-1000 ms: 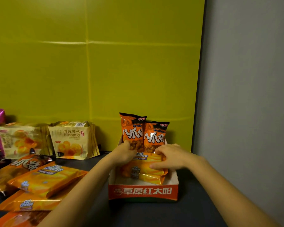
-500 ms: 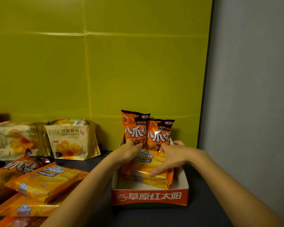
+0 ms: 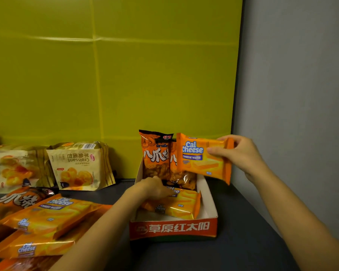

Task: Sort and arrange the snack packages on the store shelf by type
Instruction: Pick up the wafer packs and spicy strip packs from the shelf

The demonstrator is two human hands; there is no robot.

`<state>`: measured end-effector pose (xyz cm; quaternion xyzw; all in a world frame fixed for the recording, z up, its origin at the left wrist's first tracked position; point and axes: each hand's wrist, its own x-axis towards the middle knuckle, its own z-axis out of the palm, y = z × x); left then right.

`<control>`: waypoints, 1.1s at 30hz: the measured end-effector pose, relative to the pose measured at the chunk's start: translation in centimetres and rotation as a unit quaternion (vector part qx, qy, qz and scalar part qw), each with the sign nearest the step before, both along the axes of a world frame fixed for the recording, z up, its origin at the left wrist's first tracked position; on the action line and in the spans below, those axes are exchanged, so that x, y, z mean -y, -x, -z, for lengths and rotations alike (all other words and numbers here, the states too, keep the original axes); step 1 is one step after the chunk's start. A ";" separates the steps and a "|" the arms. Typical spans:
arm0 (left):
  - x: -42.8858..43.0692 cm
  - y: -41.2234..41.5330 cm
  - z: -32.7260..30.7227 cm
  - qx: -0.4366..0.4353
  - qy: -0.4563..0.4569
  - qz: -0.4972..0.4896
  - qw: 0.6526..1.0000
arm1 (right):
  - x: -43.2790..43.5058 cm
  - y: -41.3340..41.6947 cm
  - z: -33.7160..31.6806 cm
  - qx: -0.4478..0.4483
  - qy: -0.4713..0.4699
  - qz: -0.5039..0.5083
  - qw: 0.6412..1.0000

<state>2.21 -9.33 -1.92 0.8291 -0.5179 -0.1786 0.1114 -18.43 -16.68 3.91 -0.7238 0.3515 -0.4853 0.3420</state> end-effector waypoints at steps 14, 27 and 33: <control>0.5 -0.5 -1.1 -0.223 0.062 -0.089 0.969 | -1.0 4.0 2.1 0.279 -0.201 -0.068 0.937; -5.9 -1.0 -6.6 -0.382 0.367 -0.070 0.846 | -2.2 2.1 1.2 0.288 -0.209 -0.122 0.927; -14.8 -6.0 -8.5 -0.368 0.498 -0.137 0.773 | -4.7 -4.3 0.0 0.263 -0.216 -0.232 0.911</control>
